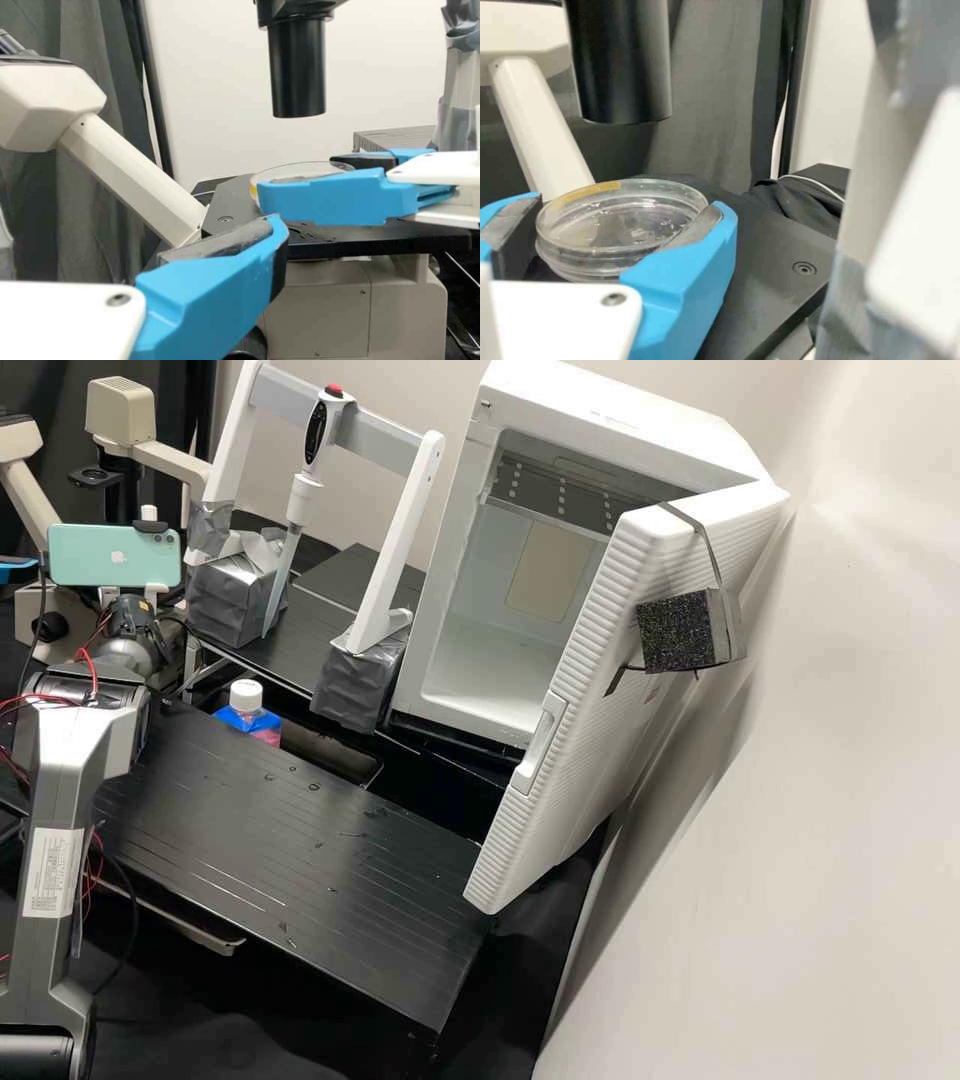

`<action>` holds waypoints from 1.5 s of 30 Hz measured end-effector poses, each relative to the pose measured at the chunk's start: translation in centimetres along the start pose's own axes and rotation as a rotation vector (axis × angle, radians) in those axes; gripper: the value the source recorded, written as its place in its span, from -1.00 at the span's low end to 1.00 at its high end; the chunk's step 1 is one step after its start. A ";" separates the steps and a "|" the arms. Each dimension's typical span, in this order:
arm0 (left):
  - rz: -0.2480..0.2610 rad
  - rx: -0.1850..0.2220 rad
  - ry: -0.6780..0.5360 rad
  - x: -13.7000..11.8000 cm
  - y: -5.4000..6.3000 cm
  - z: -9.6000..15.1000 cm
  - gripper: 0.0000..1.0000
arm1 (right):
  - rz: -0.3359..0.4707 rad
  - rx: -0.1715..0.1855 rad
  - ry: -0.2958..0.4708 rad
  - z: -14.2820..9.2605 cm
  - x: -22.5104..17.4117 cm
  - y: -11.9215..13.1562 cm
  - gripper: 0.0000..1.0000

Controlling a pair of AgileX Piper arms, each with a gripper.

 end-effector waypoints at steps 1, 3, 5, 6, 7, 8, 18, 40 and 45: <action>0.000 0.000 0.000 0.0 0.0 0.0 1.00 | 0.001 0.000 0.001 0.0 0.1 0.0 -1.00; 0.000 0.000 0.000 0.0 0.0 0.0 1.00 | 0.001 0.000 -0.001 0.2 0.2 -0.1 -1.00; 0.000 0.000 0.000 0.0 0.0 0.0 1.00 | 0.000 0.000 -0.001 0.2 0.2 -0.1 1.00; 0.000 0.000 0.000 0.0 0.0 0.0 1.00 | -0.002 -0.005 0.000 0.2 0.2 -0.1 1.00; 0.000 0.000 0.000 0.0 0.0 0.0 1.00 | -0.004 -0.006 -0.001 0.3 0.3 -0.2 1.00; 0.000 0.000 0.000 0.0 0.0 0.0 1.00 | -0.004 -0.006 -0.001 0.3 0.3 -0.2 1.00; 0.000 0.000 0.000 0.0 0.0 0.0 1.00 | -0.007 -0.013 0.000 0.2 0.3 -0.2 1.00; 0.000 0.000 0.000 0.0 0.0 0.0 1.00 | 0.032 -0.063 0.077 -0.9 -9.5 0.6 1.00; 0.000 0.000 0.000 0.0 0.0 0.0 1.00 | 0.066 -0.052 0.118 -1.3 -12.4 1.1 1.00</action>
